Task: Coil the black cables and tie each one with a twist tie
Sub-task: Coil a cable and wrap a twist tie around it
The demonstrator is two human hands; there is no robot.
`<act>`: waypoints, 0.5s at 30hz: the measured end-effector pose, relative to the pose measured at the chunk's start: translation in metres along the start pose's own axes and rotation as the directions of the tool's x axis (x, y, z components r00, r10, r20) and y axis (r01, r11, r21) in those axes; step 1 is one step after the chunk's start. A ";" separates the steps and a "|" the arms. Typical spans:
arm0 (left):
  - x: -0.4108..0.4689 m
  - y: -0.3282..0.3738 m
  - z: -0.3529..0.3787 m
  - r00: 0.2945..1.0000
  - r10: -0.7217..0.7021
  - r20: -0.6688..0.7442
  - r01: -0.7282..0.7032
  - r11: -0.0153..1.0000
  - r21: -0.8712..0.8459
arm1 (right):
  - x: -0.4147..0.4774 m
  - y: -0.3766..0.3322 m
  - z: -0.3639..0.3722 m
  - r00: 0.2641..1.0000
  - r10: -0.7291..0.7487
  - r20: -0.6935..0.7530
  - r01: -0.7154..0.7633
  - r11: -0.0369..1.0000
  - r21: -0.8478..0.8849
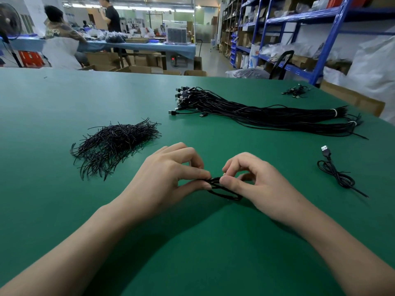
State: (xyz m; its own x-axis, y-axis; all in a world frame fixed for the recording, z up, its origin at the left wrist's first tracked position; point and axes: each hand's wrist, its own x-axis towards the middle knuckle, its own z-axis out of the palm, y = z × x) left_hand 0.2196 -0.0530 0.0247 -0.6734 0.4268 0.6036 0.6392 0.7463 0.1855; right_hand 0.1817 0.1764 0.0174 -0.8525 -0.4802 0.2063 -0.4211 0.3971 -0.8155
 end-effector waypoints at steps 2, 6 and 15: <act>0.000 0.002 -0.003 1.000 0.014 -0.022 -0.015 1.000 -0.022 | 0.000 0.002 -0.004 0.983 0.100 0.153 -0.121 0.984 0.130; 0.001 0.006 -0.004 0.997 0.063 -0.035 -0.064 0.998 -0.026 | -0.005 -0.003 -0.011 0.897 0.107 0.428 -0.242 0.931 0.275; 0.003 0.013 -0.008 0.991 0.127 -0.032 -0.126 0.992 0.026 | -0.013 -0.006 -0.012 0.786 0.093 0.611 -0.358 0.874 0.329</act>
State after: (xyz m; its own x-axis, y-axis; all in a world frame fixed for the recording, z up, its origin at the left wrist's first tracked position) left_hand 0.2292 -0.0463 0.0350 -0.5746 0.5012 0.6470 0.7090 0.6998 0.0876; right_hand 0.1919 0.1901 0.0265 -0.5200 -0.8186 -0.2438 0.0394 0.2622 -0.9642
